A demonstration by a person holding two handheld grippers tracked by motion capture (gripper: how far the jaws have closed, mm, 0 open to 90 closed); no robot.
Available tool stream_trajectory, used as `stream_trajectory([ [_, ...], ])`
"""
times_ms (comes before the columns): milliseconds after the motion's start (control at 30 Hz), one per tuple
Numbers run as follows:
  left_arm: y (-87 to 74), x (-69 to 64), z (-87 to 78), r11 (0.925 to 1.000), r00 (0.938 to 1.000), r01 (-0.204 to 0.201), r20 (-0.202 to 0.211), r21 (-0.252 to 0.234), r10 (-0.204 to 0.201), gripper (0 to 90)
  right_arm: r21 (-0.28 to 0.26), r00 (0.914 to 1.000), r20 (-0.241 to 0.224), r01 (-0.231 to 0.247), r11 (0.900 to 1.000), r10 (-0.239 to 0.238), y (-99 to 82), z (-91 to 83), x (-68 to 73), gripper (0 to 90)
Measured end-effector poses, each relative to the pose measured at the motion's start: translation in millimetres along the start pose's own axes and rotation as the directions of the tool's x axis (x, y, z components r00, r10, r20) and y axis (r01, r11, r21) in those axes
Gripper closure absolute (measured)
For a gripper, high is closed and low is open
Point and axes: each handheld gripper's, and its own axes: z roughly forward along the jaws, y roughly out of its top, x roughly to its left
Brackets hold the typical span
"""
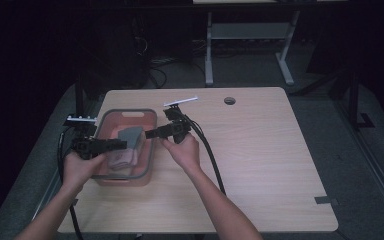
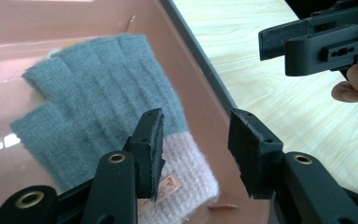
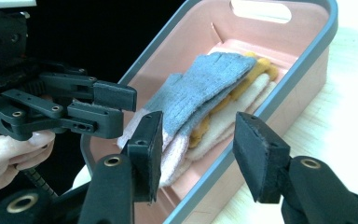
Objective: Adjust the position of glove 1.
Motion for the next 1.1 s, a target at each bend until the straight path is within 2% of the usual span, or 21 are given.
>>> stream_trajectory([
  [133, 1.3, -3.2, 0.7, 1.0000, 0.9999, -0.004, 0.010, -0.006, 0.004, 54.0, -0.010, 1.0000, 0.005, 0.009, 0.9999, -0.008, 0.2, -6.3, -1.9, 51.7],
  [300, 3.3, -7.4, 2.5, 0.9998, 0.9993, -0.010, 0.035, -0.016, 0.010, 51.2, -0.016, 0.9998, 0.007, -0.017, 0.9997, 0.017, 0.3, -14.7, -3.8, 50.6],
  [767, 6.5, -16.3, 8.0, 0.9997, 0.9982, -0.018, 0.056, -0.019, 0.019, 41.3, -0.040, 0.9995, 0.009, -0.030, 0.9987, 0.030, -6.0, -27.3, -15.0, 47.0],
  [1100, 12.4, -24.3, 12.1, 0.9993, 0.9970, -0.031, 0.069, -0.021, 0.033, 37.9, -0.056, 0.9991, 0.012, -0.039, 0.9976, 0.040, -7.9, -40.5, -23.0, 45.8],
])
